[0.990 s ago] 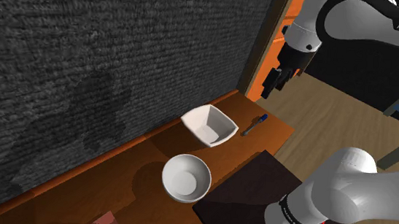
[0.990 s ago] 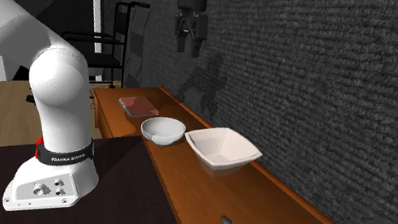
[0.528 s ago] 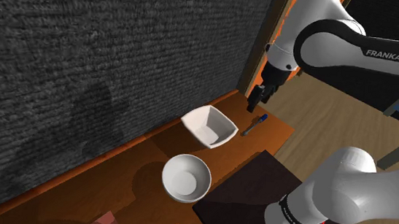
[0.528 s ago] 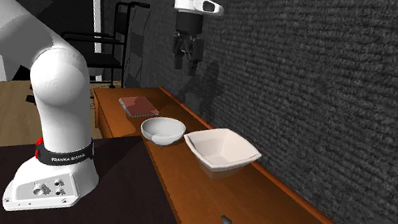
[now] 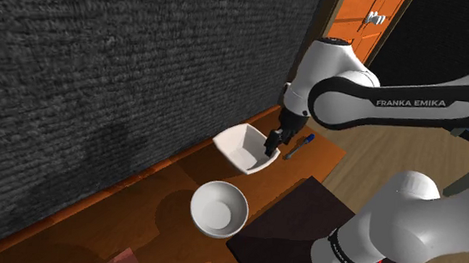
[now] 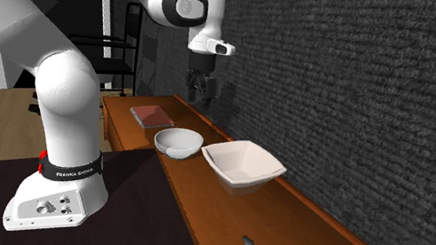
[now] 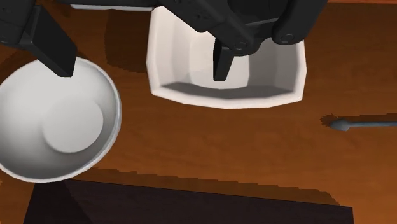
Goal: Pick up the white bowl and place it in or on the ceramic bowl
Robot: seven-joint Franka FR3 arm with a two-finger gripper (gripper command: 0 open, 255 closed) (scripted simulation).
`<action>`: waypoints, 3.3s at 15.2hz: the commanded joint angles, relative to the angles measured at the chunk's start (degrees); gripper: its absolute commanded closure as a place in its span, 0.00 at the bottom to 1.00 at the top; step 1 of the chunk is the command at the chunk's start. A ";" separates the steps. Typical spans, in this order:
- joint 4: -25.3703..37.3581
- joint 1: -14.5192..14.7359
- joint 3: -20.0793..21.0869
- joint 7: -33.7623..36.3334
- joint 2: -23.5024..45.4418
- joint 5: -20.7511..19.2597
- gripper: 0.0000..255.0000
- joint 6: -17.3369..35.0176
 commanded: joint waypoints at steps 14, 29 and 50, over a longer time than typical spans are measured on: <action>-3.75 6.14 6.29 4.95 28.68 5.54 0.00 33.06; -3.80 5.98 6.57 5.31 35.80 5.03 1.00 40.23; -2.81 6.27 6.17 5.14 23.67 5.59 1.00 27.12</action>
